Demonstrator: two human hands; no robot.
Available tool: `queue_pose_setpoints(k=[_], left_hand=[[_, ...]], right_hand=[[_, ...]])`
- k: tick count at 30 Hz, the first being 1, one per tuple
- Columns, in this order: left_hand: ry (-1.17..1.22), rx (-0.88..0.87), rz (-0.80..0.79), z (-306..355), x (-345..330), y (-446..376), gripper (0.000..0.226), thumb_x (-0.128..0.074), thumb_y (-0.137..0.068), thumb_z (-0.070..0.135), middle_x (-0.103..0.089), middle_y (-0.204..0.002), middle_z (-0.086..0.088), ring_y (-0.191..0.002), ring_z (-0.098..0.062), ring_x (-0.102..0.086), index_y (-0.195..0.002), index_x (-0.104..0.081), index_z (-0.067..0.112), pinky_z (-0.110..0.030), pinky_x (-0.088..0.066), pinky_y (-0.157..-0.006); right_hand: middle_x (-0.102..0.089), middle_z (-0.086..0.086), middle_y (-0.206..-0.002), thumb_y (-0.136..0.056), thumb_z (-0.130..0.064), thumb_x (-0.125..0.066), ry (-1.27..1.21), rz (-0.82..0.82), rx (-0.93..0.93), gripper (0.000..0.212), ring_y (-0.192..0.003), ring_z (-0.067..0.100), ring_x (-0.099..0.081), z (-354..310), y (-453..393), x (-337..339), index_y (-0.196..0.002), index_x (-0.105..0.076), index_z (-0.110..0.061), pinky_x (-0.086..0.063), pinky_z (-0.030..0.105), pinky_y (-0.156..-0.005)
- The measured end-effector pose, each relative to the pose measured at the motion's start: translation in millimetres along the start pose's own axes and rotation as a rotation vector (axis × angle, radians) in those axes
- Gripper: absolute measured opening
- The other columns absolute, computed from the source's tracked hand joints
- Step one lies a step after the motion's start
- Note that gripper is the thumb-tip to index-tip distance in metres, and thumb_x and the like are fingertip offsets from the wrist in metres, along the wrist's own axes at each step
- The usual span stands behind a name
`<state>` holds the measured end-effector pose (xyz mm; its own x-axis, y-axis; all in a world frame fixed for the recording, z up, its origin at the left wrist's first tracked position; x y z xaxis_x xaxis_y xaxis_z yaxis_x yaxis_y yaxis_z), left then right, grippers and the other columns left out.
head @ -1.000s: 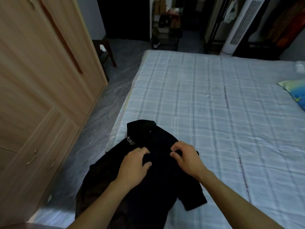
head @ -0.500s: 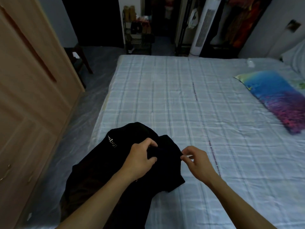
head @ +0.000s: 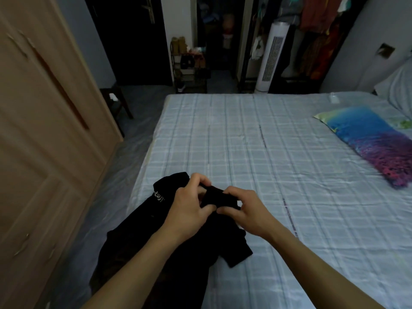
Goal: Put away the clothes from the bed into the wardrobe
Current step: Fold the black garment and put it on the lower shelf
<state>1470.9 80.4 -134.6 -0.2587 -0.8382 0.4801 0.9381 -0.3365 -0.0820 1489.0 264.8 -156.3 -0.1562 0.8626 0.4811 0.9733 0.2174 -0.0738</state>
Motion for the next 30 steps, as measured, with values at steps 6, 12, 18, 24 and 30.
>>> queue_pose_setpoints(k=[6, 12, 18, 24, 30], left_hand=[[-0.023, -0.041, -0.030, -7, 12, 4, 0.021, -0.078, -0.080, 0.012, -0.070, -0.087, 0.007, -0.085, -0.007, -0.068, -0.095, -0.067, 0.023, -0.030, -0.056, -0.078], [-0.109, -0.094, -0.140, -23, 12, 13, 0.026, -0.077, -0.081, 0.010, -0.072, -0.092, 0.014, -0.089, -0.001, -0.068, -0.098, -0.069, 0.028, -0.025, -0.056, -0.080], [-0.224, -0.108, -0.200, -29, 14, 13, 0.029, -0.077, -0.081, 0.015, -0.067, -0.099, 0.016, -0.095, 0.001, -0.064, -0.103, -0.064, 0.029, -0.025, -0.053, -0.086], [-0.382, -0.099, -0.219, -29, 18, 17, 0.031, -0.072, -0.076, 0.015, -0.064, -0.091, 0.014, -0.085, -0.004, -0.062, -0.098, -0.058, 0.032, -0.030, -0.055, -0.076], [-0.381, -0.072, -0.225, -31, 25, 31, 0.026, -0.065, -0.081, 0.016, -0.061, -0.077, 0.010, -0.072, -0.008, -0.060, -0.082, -0.049, 0.036, -0.027, -0.048, -0.066]], right_hand=[[-0.063, -0.012, -0.074, -0.085, -0.007, -0.073, -0.001, 0.168, 0.120, 0.012, -0.070, 0.007, -0.059, -31, -1, 12, -0.087, -0.066, -0.016, -0.043, 0.016, -0.070], [-0.064, -0.011, -0.074, -0.085, -0.001, -0.073, -0.068, 0.346, 0.193, 0.021, -0.070, 0.006, -0.059, -66, 8, 48, -0.084, -0.066, -0.020, -0.044, 0.014, -0.069], [-0.067, -0.004, -0.079, -0.086, -0.003, -0.072, -0.060, 0.417, 0.185, 0.015, -0.077, 0.016, -0.064, -71, 24, 69, -0.090, -0.068, -0.018, -0.051, 0.025, -0.074], [-0.068, -0.004, -0.078, -0.087, -0.005, -0.071, -0.082, 0.525, 0.133, 0.015, -0.076, 0.015, -0.067, -72, 41, 76, -0.088, -0.067, -0.019, -0.051, 0.024, -0.071], [-0.068, 0.005, -0.080, -0.089, -0.006, -0.071, -0.088, 0.577, 0.130, 0.009, -0.079, 0.024, -0.067, -81, 57, 81, -0.090, -0.066, -0.014, -0.055, 0.033, -0.072]])
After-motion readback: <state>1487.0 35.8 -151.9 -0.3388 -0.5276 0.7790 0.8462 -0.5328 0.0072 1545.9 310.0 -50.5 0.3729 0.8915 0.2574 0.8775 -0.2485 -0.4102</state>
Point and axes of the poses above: each hand's wrist, its own y-axis away from the middle knuckle, its own x-axis out of the back of the hand, z = x × y, the point moved 1 cm from there along -y, towards the middle knuckle
